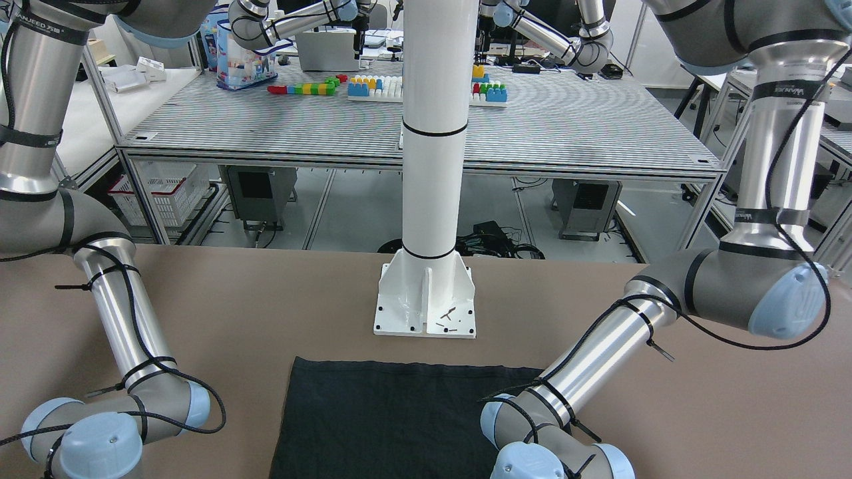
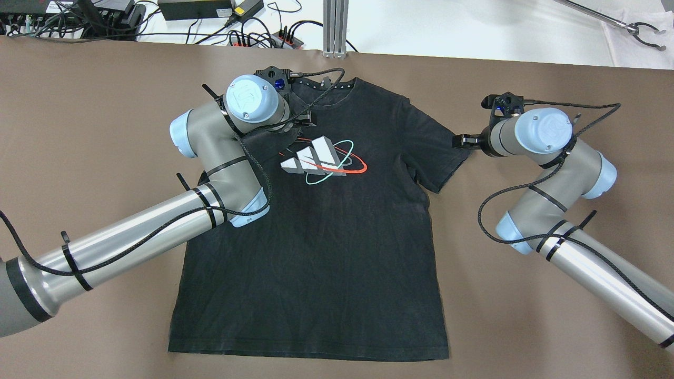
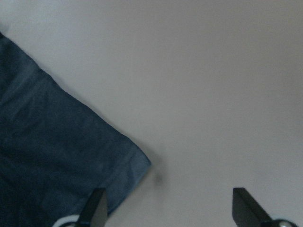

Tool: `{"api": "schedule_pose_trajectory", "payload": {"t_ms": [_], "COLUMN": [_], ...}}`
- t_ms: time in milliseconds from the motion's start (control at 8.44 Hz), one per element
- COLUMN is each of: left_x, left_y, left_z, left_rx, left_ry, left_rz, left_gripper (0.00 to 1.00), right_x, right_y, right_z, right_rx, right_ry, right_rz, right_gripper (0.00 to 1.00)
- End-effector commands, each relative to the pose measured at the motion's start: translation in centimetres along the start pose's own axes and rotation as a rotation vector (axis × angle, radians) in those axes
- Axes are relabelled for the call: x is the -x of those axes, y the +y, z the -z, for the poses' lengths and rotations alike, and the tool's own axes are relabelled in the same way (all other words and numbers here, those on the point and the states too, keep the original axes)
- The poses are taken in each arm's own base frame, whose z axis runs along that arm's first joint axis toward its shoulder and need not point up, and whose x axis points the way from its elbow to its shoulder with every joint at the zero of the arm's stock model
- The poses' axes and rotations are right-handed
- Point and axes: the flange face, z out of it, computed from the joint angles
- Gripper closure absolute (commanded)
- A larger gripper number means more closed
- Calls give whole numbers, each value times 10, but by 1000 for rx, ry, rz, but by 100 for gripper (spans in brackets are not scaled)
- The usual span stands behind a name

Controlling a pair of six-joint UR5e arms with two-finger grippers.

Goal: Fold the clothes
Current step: 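Fold each sleeve inward over the shirt's chest with both grippers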

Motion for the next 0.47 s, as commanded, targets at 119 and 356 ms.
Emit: {"api": "schedule_pose_trajectory", "payload": {"t_ms": [119, 356], "left_x": [1, -1], "left_y": [2, 6], "left_z": [-1, -2], "left_rx": [2, 4], "left_ry": [0, 0], "left_rz": [-6, -10], "left_gripper": [0, 0], "right_x": [28, 22], "right_y": [-2, 0], "right_z": [-25, -25], "right_rx": [-13, -16], "right_ry": [7, 3], "right_rz": [6, 5], "right_gripper": [13, 22]}}
